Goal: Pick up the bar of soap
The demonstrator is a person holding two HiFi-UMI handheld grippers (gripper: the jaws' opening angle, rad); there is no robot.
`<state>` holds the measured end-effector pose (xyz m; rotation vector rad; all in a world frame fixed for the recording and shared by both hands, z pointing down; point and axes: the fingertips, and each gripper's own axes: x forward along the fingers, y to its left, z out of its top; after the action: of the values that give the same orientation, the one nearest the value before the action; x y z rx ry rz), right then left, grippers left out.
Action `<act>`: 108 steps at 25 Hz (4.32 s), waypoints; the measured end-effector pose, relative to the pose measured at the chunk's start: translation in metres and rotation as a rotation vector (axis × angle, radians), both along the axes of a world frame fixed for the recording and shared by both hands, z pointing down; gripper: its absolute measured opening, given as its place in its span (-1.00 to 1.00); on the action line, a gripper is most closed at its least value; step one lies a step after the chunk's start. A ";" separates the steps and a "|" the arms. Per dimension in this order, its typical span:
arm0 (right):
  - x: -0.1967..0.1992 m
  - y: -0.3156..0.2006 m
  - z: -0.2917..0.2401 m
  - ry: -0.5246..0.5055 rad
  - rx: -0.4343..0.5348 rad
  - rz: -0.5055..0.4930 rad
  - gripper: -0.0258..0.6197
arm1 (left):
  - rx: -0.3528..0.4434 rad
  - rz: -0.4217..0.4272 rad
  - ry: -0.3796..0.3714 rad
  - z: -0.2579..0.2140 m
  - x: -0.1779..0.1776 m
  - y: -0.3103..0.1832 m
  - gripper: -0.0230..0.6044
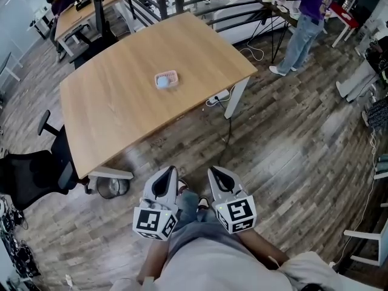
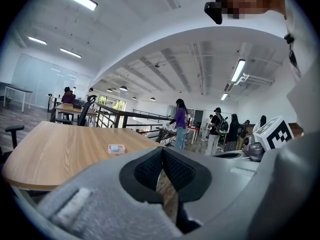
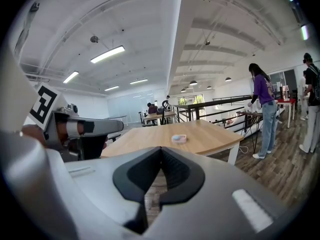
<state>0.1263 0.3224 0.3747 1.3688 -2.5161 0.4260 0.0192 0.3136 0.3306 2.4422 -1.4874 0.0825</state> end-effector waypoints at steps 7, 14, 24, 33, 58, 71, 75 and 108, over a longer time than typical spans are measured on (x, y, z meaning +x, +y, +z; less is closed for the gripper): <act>-0.012 -0.024 0.005 0.008 -0.008 -0.005 -0.92 | 0.000 0.003 -0.002 0.004 -0.009 -0.025 -0.94; -0.027 -0.066 0.006 0.031 -0.014 -0.003 -0.92 | 0.008 0.026 0.010 0.001 -0.021 -0.073 -0.94; -0.074 -0.126 -0.001 0.039 -0.024 -0.044 -0.92 | 0.019 0.053 0.026 -0.005 -0.054 -0.133 -0.94; -0.111 -0.154 -0.007 0.078 -0.008 -0.038 -0.92 | 0.021 0.062 0.041 0.000 -0.091 -0.161 -0.94; -0.129 -0.271 0.015 0.067 -0.030 -0.039 -0.92 | -0.054 0.043 0.005 0.043 -0.110 -0.276 -0.94; -0.130 -0.381 0.039 0.063 -0.093 -0.108 -0.92 | -0.147 -0.005 -0.031 0.077 -0.108 -0.381 -0.94; -0.134 -0.407 0.054 0.060 -0.126 -0.147 -0.92 | -0.188 -0.020 -0.058 0.096 -0.109 -0.410 -0.94; -0.162 -0.446 0.156 -0.005 -0.409 -0.108 -0.73 | -0.521 0.241 -0.267 0.254 -0.113 -0.485 -0.93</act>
<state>-0.0361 -0.1238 0.5303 1.0706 -2.3191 0.8643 -0.0942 -0.1712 0.5850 2.2122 -1.0737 0.7689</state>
